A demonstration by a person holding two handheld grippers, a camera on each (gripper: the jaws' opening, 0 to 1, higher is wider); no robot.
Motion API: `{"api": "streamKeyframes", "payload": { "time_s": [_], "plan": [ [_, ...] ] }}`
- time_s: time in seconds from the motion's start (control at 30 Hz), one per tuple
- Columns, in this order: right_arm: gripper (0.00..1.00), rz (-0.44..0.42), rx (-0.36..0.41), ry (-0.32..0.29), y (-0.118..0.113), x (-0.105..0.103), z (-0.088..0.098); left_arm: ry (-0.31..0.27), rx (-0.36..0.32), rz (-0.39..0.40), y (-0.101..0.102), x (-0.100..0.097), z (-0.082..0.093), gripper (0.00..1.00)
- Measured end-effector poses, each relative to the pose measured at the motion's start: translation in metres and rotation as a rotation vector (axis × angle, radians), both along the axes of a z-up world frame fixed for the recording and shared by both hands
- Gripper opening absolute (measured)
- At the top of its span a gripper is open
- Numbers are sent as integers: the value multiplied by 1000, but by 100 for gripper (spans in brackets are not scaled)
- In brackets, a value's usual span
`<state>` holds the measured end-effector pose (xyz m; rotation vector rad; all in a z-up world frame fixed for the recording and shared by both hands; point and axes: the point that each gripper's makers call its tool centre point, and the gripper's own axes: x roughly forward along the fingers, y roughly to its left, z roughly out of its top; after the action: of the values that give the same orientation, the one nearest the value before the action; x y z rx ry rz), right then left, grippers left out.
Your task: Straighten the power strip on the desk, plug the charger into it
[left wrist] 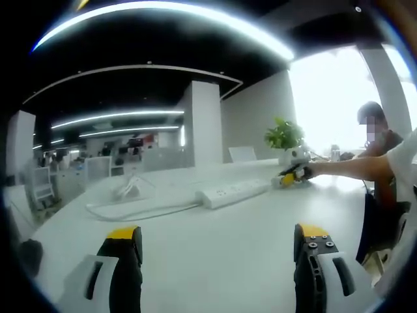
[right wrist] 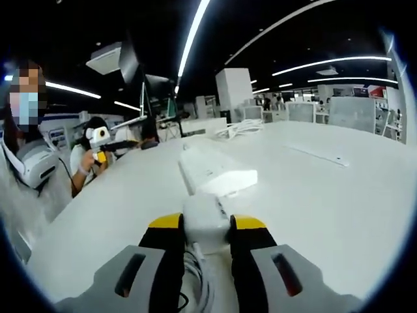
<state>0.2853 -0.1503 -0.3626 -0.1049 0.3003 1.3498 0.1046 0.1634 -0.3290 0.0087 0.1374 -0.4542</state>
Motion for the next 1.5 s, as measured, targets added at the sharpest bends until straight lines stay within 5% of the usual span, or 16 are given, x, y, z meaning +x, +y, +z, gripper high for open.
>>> {"api": "streamKeyframes", "payload": {
  "time_s": [0.77,1.5],
  "plan": [
    [24,-110,-96,-28,4,4,0,-3,-10,-8,0,-2,0,98],
    [24,-119,-199,-137,3,-10,34,6,-24,-16,0,-5,-4,99]
  ]
}}
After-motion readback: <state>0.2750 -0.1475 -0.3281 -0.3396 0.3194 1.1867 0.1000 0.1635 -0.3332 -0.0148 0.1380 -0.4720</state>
